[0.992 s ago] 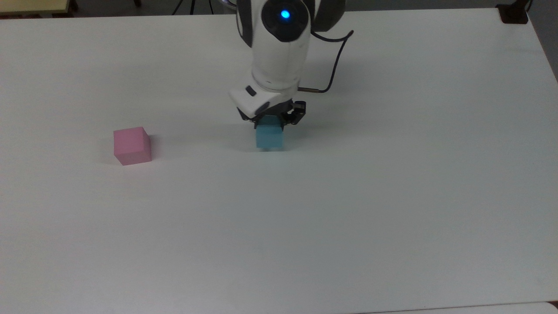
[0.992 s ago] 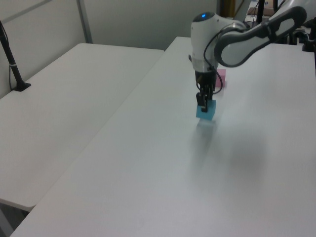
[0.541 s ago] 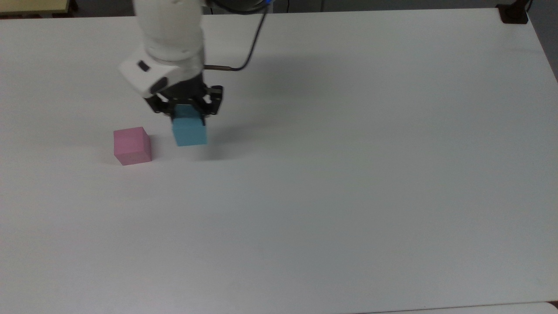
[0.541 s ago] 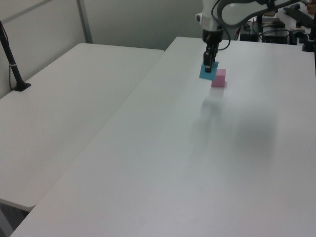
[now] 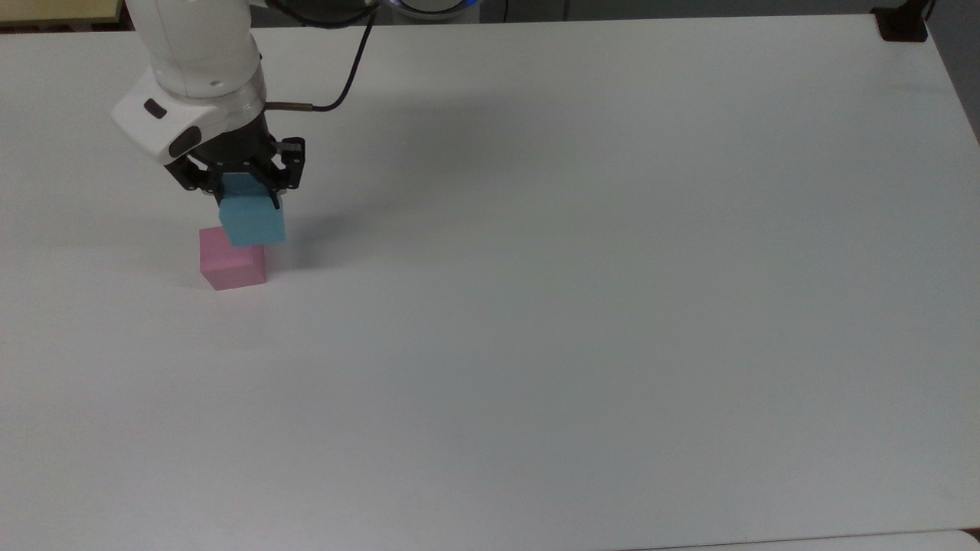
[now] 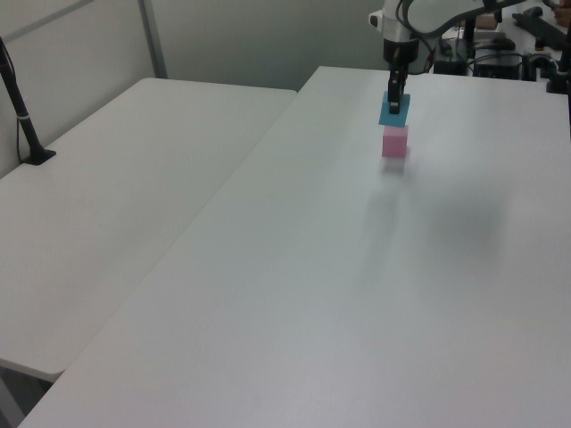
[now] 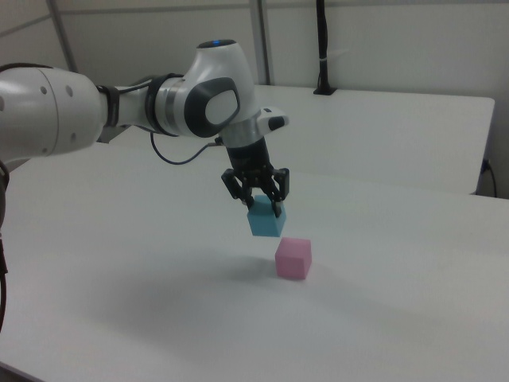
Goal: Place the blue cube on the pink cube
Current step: 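Carry the light-blue cube over the pink cube and lower it, then open the gripper to release the blue cube onto the pink cube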
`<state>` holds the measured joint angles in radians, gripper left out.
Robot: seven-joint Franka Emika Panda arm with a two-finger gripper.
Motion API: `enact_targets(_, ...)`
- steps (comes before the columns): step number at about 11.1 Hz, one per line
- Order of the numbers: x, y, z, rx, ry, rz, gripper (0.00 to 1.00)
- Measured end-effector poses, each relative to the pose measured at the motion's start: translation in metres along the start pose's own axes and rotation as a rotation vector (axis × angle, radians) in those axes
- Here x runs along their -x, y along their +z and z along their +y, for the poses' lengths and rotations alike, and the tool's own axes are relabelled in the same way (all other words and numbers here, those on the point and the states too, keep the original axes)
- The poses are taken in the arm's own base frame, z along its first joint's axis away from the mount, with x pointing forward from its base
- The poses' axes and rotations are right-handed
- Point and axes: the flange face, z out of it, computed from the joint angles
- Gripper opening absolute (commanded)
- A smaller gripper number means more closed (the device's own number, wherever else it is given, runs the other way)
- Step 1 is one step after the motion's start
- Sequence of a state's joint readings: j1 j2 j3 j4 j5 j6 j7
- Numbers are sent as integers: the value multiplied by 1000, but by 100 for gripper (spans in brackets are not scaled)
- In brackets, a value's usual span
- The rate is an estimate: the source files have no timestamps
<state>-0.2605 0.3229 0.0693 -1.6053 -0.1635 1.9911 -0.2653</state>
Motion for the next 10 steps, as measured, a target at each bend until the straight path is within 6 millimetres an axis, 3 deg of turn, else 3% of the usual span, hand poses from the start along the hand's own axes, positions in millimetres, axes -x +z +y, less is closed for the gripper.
enact_targets(3,5,19,18,35,-17,-41,47)
enact_targets(8,6,43,26,39,-14,-68,50)
enact_targets(9,5,46,26,38,-15,-69,65)
enact_targets(10,3,49,26,39,-16,-64,88)
